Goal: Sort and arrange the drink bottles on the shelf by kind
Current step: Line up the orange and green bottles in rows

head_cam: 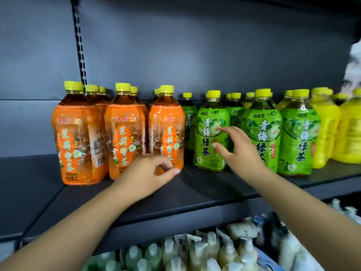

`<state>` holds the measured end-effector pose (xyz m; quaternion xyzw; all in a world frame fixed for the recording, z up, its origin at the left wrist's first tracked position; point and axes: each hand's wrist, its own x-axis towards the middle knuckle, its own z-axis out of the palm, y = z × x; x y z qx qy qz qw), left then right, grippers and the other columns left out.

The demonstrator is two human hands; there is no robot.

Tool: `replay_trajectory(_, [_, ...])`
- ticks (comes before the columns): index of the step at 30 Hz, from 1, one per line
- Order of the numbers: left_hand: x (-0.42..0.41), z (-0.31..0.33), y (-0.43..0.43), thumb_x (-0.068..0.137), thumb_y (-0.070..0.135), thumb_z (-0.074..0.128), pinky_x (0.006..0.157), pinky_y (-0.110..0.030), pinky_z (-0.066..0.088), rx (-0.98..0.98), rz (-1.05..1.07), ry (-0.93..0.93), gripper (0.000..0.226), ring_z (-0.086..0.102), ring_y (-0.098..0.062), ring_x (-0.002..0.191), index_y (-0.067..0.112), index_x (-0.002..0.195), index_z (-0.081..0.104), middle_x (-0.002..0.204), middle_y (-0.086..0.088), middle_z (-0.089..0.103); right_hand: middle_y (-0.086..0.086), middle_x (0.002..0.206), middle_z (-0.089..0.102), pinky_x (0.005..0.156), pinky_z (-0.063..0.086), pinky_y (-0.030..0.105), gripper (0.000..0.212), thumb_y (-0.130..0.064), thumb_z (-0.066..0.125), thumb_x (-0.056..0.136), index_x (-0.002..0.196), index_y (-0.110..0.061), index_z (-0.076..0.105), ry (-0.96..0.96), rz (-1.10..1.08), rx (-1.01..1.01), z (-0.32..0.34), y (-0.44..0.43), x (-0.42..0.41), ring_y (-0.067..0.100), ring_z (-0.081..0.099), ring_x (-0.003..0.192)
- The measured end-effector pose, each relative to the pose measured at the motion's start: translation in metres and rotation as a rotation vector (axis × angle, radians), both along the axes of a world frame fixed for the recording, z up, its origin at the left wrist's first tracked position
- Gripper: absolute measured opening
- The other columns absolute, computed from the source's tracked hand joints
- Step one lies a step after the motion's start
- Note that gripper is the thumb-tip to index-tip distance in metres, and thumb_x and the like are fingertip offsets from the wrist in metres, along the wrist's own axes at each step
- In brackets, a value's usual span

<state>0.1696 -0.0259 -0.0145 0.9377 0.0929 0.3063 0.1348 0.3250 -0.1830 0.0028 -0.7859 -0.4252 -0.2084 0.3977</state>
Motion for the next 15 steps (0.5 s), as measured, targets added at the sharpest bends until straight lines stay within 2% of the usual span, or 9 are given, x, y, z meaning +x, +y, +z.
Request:
replay_trajectory(3, [0.018,0.009,-0.018,0.081,0.040,0.062,0.068,-0.003,0.035,-0.107,-0.076,0.015,0.009,0.051,0.008,0.078,0.035,0.083,0.055,0.080,0.026,0.054,0.013,0.135,0.045,0.102,0.020,0.020,0.049,-0.020,0.063,0.085,0.129,-0.004,0.048,-0.068,-0.166,0.076,0.012,-0.033,0.011,0.026,0.037,0.130])
replay_trajectory(5, [0.034,0.012,-0.026,0.080,0.039,0.063,0.081,-0.014,0.042,-0.211,-0.107,-0.008,0.015,0.056,-0.001,0.090,0.031,0.091,0.056,0.091,0.017,0.060,0.015,0.136,0.042,0.104,0.021,0.024,0.053,-0.020,0.064,0.084,0.131,-0.004,0.044,-0.020,-0.260,0.152,0.013,-0.049,0.018,0.027,0.035,0.130])
replay_trajectory(7, [0.053,0.012,-0.030,0.080,0.038,0.063,0.094,-0.025,0.042,-0.370,-0.122,-0.055,0.031,0.056,-0.009,0.103,0.025,0.107,0.055,0.109,0.006,0.059,0.013,0.143,0.033,0.109,0.020,0.030,0.064,-0.024,0.064,0.084,0.138,-0.007,0.034,0.014,-0.314,0.142,0.009,-0.059,0.024,0.026,0.028,0.134])
replay_trajectory(10, [0.084,0.013,-0.034,0.081,0.037,0.064,0.099,-0.030,0.038,-0.653,-0.081,-0.091,0.065,0.049,-0.018,0.119,0.014,0.135,0.037,0.135,-0.006,0.046,0.011,0.152,0.017,0.114,0.014,0.035,0.081,-0.031,0.065,0.083,0.145,-0.011,0.018,0.067,-0.328,0.138,-0.001,-0.060,0.036,0.025,0.014,0.141])
replay_trajectory(13, [0.112,0.018,-0.037,0.077,0.041,0.068,0.104,-0.032,0.034,-0.802,-0.042,-0.097,0.089,0.039,-0.023,0.130,0.013,0.145,0.017,0.146,-0.009,0.034,0.008,0.156,0.003,0.114,0.009,0.032,0.091,-0.034,0.065,0.082,0.148,-0.016,0.004,0.132,-0.305,0.185,-0.009,-0.050,0.048,0.022,0.004,0.144])
replay_trajectory(15, [0.129,0.022,-0.038,0.071,0.046,0.072,0.104,-0.033,0.033,-0.879,-0.044,-0.124,0.099,0.041,-0.022,0.128,0.018,0.146,0.012,0.144,-0.004,0.038,0.008,0.156,-0.001,0.114,0.008,0.033,0.095,-0.032,0.066,0.081,0.148,-0.019,0.000,0.132,-0.261,0.228,-0.020,-0.045,0.056,0.023,0.002,0.144])
